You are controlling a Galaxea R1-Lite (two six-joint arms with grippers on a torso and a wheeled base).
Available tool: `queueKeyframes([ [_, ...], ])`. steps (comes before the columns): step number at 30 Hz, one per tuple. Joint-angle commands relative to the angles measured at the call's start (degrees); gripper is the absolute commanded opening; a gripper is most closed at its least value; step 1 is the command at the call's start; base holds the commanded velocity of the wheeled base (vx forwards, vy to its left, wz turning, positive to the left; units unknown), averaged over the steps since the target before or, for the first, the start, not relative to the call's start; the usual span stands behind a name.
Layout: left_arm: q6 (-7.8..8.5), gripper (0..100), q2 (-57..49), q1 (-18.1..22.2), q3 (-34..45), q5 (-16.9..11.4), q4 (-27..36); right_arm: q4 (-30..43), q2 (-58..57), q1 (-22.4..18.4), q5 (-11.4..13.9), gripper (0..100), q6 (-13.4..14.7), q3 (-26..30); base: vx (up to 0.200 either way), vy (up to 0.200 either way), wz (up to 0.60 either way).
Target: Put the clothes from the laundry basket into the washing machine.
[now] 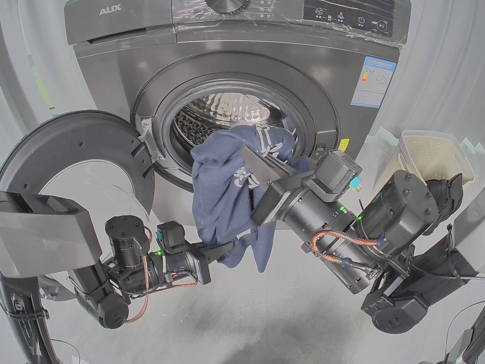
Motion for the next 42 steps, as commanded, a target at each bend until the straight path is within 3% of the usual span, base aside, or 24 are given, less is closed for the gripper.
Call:
queueKeyframes([
  [1, 0.89, 0, -0.14, -0.54, 3.32, 0.16, -0.58, -0.05, 0.36, -0.08, 0.01, 0, 0.08, 0.14, 0.000, 0.000, 0.00],
  [4, 1.86, 0, -4.54, -0.54, 7.09, -0.01, -0.58, -0.05, 1.24, 0.00, 0.01, 0, -0.01, 1.20, 0.000, 0.000, 0.00],
  [12, 1.50, 0, -18.25, -1.68, 16.32, -0.63, -0.67, -0.14, 4.05, -0.26, 0.09, 0, 0.35, 3.31, 0.000, 0.000, 0.00],
  [13, 1.42, 0, -18.42, -1.77, 16.24, -0.63, -0.58, -0.14, 4.14, -0.26, 0.09, 100, 0.35, 3.31, 0.000, 0.000, 0.00],
  [15, 2.03, 0, -20.88, -3.09, 15.80, -0.45, -0.67, -0.14, 5.28, -0.08, 0.09, 100, 0.61, 4.19, 0.000, 0.000, 0.00],
  [22, 1.24, 0, -24.14, -3.97, 10.26, 0.43, -0.58, -0.05, 7.22, 0.88, 0.80, 100, 1.31, 10.43, 0.000, 0.000, 0.00],
  [25, -0.17, 0, -24.05, -3.79, 7.80, 3.86, -0.58, -0.05, 7.39, 2.47, 0.97, 100, 1.23, 14.29, 0.000, 0.000, 0.00],
  [28, -0.43, 0, -23.61, -3.97, 6.66, 6.05, -0.58, -0.05, 7.39, 2.73, 1.15, 100, 1.05, 16.49, 0.000, 0.000, 0.00],
  [42, -0.25, 0, -24.31, -4.41, 6.74, 6.23, -0.58, -0.05, 10.91, 0.09, 2.12, 100, 0.79, 17.81, 0.000, 0.000, 0.00],
])
